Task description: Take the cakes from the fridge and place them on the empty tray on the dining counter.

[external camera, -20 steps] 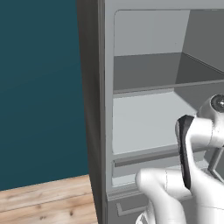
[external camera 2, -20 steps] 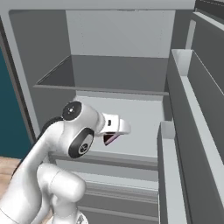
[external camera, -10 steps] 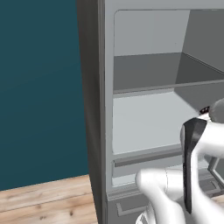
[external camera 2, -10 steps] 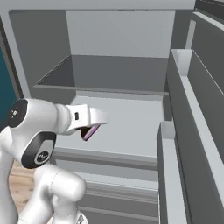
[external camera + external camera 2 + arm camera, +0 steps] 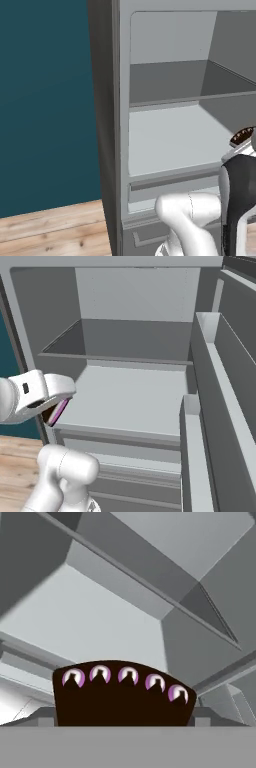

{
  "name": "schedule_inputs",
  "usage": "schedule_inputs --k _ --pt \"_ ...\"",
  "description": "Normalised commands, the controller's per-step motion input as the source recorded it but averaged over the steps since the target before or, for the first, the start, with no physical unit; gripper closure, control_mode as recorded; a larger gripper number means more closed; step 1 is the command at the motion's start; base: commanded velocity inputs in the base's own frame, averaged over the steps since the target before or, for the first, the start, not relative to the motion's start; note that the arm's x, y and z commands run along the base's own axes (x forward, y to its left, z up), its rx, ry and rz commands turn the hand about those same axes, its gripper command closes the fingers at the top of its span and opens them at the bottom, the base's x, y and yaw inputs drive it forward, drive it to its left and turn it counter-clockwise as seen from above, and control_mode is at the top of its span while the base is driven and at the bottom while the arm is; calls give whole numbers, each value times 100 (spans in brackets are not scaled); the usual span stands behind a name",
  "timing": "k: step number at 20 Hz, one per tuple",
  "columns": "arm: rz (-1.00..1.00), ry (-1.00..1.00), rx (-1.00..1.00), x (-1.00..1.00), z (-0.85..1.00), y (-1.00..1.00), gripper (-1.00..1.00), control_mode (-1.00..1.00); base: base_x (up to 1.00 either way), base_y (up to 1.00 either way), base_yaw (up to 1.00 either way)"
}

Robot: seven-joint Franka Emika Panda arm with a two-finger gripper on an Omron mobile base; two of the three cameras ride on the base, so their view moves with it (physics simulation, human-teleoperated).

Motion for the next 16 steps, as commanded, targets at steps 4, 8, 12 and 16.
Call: schedule_inputs --k 4,8,12,16 --pt "14 12 11 -18 20 13 100 -100 0 0 0" --pt "19 13 0 22 0 -16 100 -100 0 0 0" --pt "10 8 0 35 -4 -27 100 -100 0 0 0" --pt "0 0 0 0 0 0 100 100 8 0 2"
